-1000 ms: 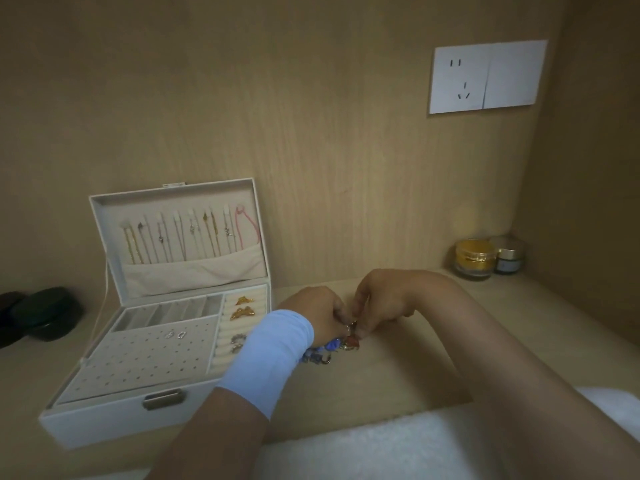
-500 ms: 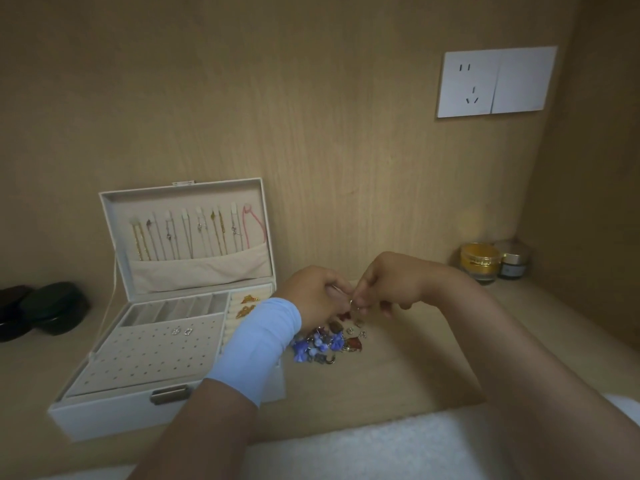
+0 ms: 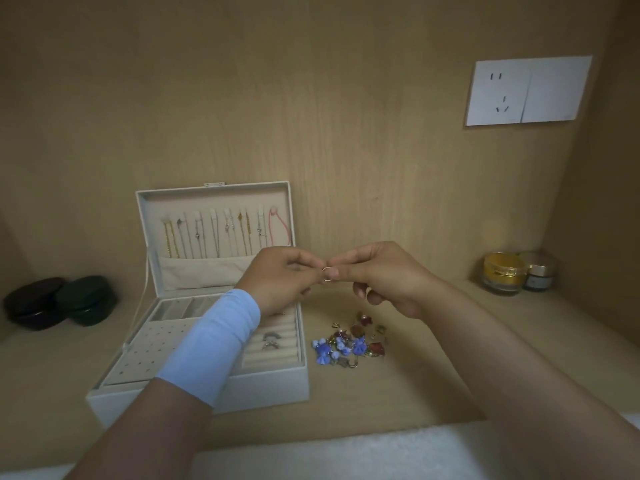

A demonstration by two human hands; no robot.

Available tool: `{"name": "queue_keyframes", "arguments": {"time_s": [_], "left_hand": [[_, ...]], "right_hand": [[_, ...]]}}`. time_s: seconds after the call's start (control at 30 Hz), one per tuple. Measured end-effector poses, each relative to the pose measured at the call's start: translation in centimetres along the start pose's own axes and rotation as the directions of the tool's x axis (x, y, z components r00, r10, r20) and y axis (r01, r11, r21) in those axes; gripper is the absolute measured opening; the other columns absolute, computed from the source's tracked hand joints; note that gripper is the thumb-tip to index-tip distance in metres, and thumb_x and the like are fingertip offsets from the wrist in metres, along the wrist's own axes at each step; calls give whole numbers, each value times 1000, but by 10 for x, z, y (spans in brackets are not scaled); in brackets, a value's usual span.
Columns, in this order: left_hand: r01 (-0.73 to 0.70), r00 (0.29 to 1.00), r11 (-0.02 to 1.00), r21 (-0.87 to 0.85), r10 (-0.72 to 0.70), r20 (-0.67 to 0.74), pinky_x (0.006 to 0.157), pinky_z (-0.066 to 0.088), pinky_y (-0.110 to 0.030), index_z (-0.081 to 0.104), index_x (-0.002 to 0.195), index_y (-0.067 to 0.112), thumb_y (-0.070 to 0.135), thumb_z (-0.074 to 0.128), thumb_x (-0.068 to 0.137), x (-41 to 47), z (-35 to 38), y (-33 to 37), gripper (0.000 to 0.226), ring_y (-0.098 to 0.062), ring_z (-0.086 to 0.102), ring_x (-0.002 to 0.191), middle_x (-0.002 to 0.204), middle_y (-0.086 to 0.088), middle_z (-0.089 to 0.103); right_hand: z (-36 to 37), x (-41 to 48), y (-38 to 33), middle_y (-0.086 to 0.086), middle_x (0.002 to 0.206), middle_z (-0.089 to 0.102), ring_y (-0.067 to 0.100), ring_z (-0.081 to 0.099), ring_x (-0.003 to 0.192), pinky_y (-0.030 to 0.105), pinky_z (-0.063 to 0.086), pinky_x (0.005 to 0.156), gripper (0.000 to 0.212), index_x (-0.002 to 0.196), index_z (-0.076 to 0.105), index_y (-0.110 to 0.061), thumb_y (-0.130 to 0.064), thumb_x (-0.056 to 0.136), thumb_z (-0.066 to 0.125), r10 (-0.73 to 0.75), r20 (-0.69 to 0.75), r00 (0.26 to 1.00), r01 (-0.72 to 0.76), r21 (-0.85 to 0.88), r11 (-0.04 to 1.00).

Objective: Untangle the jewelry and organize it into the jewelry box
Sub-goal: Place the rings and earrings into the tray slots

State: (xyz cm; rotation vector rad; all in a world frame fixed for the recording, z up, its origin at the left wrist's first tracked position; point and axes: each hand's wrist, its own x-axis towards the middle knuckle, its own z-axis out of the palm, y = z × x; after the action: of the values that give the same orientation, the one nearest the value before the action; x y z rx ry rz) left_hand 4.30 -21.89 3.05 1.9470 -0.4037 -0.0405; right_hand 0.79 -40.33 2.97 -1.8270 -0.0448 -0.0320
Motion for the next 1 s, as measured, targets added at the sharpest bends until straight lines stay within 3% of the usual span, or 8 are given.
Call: {"name": "queue_keyframes", "arguments": {"time_s": [0.1,0.2,0.33,0.47,0.63,0.7,0.83,1.0], "left_hand": [[-2,1000,999,-44,1,-27,53,48,-19,76,86,16,20,82,75,-4,-13,-6,13,-12,64,64,81,-6,75],[-3,1000,1000,-2,3,31,67,57,-26,75,85,18,20,80,78,-2,-25,-8,9,-11,68,70,83,-3,76],[-60,995,997,40,56,87,70,55,-19,75,87,18,23,78,80,0,-38,-7,9,-6,69,72,78,6,75],[-93,995,995,22,93,28,80,57,-27,76,86,20,22,80,79,6,-52,-12,8,-12,72,81,81,2,76],[-87,993,993,-76,80,-88,64,54,-18,75,89,15,16,77,82,6,-69,-19,6,-4,66,61,78,1,77],[-72,987,994,-80,59,-150,66,56,-22,75,86,17,17,77,82,9,-72,-23,5,-6,63,57,78,0,76],[-53,988,998,-45,46,-148,82,59,-33,74,82,21,22,80,79,17,-73,-34,6,-9,65,66,77,7,75],[-39,992,968,246,66,-104,88,55,-34,74,76,30,31,78,78,23,-73,-41,5,-5,66,84,79,15,71]], "right_hand": [[18,0,-3,1,83,78,10,51,47,24,38,46,21,91,80,-15,-28,75,86,-20,-43,999,18,-45,999],[31,0,-5,-1,78,77,12,51,45,25,41,46,11,85,80,-15,-25,80,83,-85,-117,989,76,-79,994],[44,3,-7,-14,59,69,-3,53,42,11,38,43,3,84,81,-19,-21,83,80,-232,-217,948,185,-217,959],[58,16,-18,-10,67,71,-9,54,45,6,37,45,8,88,81,-20,-24,81,83,-334,-219,917,256,-322,912],[68,38,-30,-14,54,66,-6,54,43,7,38,43,14,90,79,-11,-18,79,84,-292,-201,935,253,-199,947],[73,44,-29,-17,51,64,-7,55,44,5,38,45,14,92,78,-6,-12,80,82,-307,-154,939,280,-175,944],[79,52,-24,-17,55,66,-8,55,45,5,39,47,9,91,79,-7,-10,82,80,-361,-150,920,325,-219,920],[83,60,-8,-14,76,74,-6,66,71,11,49,66,4,84,81,-24,-22,80,82,-396,-116,911,298,-476,827]]}}
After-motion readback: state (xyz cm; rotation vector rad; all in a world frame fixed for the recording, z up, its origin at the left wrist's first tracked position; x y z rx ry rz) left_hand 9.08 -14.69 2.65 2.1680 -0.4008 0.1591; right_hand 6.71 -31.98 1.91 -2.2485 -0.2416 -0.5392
